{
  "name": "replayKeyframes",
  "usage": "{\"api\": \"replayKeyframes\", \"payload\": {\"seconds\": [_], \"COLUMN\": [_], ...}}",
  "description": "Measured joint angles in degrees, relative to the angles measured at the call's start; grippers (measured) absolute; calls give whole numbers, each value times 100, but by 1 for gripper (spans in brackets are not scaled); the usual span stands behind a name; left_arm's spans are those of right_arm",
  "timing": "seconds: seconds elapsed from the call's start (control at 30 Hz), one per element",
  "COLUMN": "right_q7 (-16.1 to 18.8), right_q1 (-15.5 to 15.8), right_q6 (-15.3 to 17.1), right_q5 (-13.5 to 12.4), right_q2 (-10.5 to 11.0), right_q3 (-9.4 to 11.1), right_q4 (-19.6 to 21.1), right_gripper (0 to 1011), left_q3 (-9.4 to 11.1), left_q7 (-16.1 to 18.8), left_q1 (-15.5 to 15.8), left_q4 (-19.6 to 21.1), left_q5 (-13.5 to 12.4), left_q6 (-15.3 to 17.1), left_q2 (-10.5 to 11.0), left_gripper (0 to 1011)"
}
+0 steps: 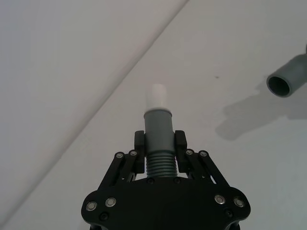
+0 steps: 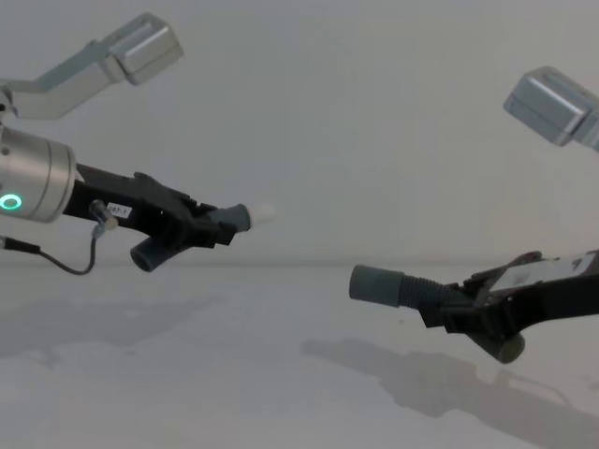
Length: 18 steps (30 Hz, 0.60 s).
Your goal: Use both hands to pick up one end of the pipe from the table, align the ends, and insert them.
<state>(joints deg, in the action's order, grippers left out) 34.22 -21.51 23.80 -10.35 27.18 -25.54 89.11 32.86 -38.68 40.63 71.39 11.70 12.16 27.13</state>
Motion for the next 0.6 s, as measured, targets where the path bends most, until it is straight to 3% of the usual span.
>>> {"api": "replayKeyframes", "payload": {"seconds": [0.6], "right_q7": [229], "right_q1": [-68], "right_q6": [-315], "right_q5": [-52], "right_q2": [219], "right_q3": [-115], "right_q4": [213], "right_gripper": [298], "left_q3": [419], "left_q7": [-1159], "left_q1": [448], "left_q4": [-131], "left_q5": [-90], "left_q6": [-1236], "left_q2": [326], "left_gripper": [352]}}
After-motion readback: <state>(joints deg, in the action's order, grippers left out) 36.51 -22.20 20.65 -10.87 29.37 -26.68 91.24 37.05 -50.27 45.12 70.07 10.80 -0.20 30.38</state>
